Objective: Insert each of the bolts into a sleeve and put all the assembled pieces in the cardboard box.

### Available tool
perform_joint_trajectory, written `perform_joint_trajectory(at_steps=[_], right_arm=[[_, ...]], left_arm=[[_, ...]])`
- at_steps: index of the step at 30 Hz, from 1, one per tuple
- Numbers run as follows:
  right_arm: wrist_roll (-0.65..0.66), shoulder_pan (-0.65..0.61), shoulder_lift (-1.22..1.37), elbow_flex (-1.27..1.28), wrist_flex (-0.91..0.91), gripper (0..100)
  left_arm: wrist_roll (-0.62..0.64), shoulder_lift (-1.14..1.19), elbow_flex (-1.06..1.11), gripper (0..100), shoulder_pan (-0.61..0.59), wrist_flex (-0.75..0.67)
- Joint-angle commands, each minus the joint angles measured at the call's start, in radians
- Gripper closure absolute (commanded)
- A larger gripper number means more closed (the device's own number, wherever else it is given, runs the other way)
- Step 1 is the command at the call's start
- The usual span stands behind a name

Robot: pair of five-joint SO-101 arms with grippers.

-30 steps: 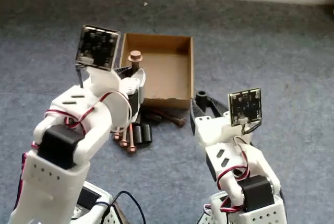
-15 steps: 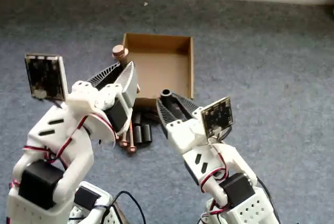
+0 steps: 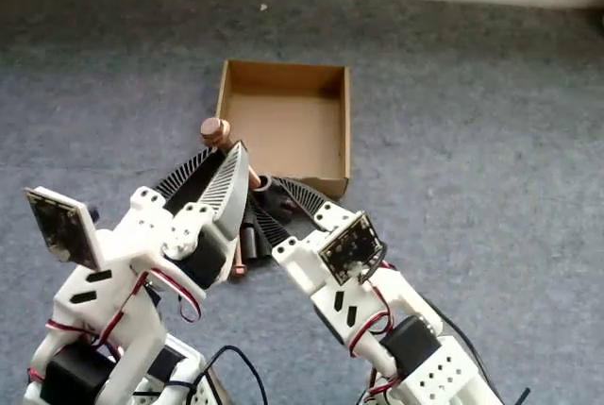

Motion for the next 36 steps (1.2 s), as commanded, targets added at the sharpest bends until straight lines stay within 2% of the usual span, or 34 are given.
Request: perform_joint_trajectory(at_steps=[1,9,13,23,28,36], right_arm=[[0.040,-0.010,-0.015,-0.018,-0.030,99.3],[0.052,-0.079,-0.171,-0.010,-0.022,99.3],[0.052,-0.079,-0.242,-0.015,0.027,99.4],[0.052,-0.077,-0.245,-0.012,0.062,99.4],[0.052,-0.077,-0.245,-0.008,0.064,99.4],[0.048,-0.077,-0.245,-0.008,0.134,99.4]], left_arm=[[0.006,-0.001,0.001,99,0.019,-0.029],[0.005,-0.008,0.018,99,0.018,-0.041],[-0.052,-0.008,0.047,99,0.022,-0.051],[-0.081,-0.010,0.053,99,0.028,-0.012],[-0.104,-0.012,0.050,99,0.085,0.021],[-0.100,-0.012,-0.074,99,0.033,0.021]])
